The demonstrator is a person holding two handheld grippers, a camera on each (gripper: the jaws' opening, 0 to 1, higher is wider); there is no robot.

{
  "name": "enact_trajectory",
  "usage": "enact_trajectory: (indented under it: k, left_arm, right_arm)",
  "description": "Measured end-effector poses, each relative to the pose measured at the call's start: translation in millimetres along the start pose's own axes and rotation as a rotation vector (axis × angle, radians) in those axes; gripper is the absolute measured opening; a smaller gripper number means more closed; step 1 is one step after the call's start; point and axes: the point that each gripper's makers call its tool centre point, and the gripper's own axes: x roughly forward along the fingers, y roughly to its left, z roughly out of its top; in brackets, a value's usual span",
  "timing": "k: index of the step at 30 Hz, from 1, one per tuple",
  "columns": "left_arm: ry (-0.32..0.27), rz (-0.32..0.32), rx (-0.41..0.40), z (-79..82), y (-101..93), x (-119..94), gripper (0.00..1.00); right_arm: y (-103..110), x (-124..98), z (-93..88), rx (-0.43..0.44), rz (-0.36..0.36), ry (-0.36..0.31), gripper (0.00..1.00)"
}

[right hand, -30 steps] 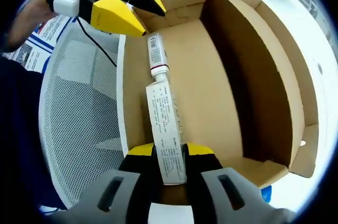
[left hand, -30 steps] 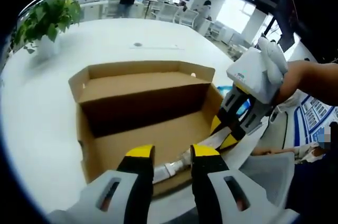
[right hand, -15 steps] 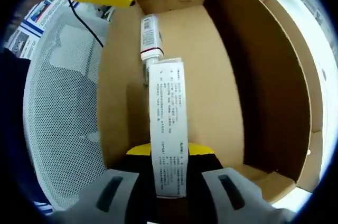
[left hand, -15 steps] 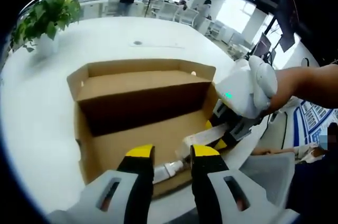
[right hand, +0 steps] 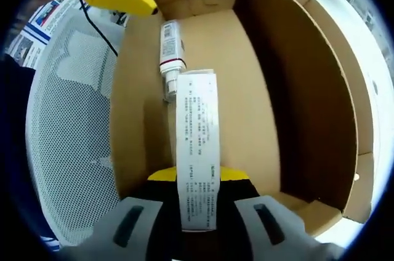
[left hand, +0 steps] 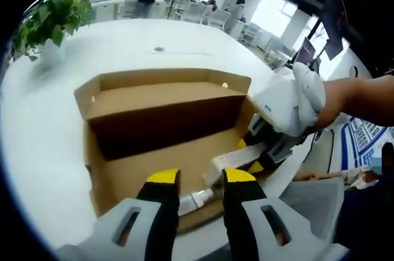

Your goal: Operate the shoe box by opening the lid, removing the specified soft item, and placing it in the target area until the item is outside and the box remains undamaged.

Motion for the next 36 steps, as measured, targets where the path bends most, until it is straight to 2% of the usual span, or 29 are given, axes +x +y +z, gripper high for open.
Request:
enact_trajectory:
  k: [10, 16, 20, 23, 26, 30, 32, 34, 36]
  left_arm:
    - [0.004, -0.011, 0.010, -1.9, -4.2, 2.2, 0.25]
    - [0.006, -0.039, 0.068, -3.5, -12.6, 4.0, 0.28]
    - [-0.008, -0.085, 0.111, -1.4, -23.6, 5.7, 0.30]
    - [0.019, -0.132, 0.242, -5.5, -36.1, 10.7, 0.32]
    - [0.004, -0.162, 0.354, -3.1, -45.4, 13.1, 0.34]
    - [0.012, -0.198, 0.503, -5.3, -54.8, 17.0, 0.36]
    - [0.002, -0.221, 0.562, -2.9, -60.5, 19.6, 0.34]
    - [0.002, -0.245, 0.611, -1.9, -64.6, 20.2, 0.26]
    - [-0.004, -0.269, 0.640, 0.2, -69.8, 22.4, 0.24]
  right_arm:
    - [-4.8, -14.6, 0.0, 0.015, -0.022, -0.029, 0.19]
    - [-2.9, -24.3, 3.7, -0.023, -0.033, -0.039, 0.19]
    - [-2.6, -31.5, 6.0, -0.045, -0.047, -0.047, 0.19]
    - [0.4, -37.6, 5.7, -0.085, -0.049, -0.054, 0.19]
    - [3.6, -43.7, 6.3, -0.122, -0.042, -0.072, 0.19]
    - [7.7, -49.9, 7.6, -0.161, -0.040, -0.091, 0.19]
    - [10.7, -51.7, 8.3, -0.188, -0.038, -0.094, 0.19]
    - [14.0, -53.3, 11.0, -0.233, -0.031, -0.104, 0.19]
    - [17.0, -55.7, 14.2, -0.237, -0.028, -0.117, 0.19]
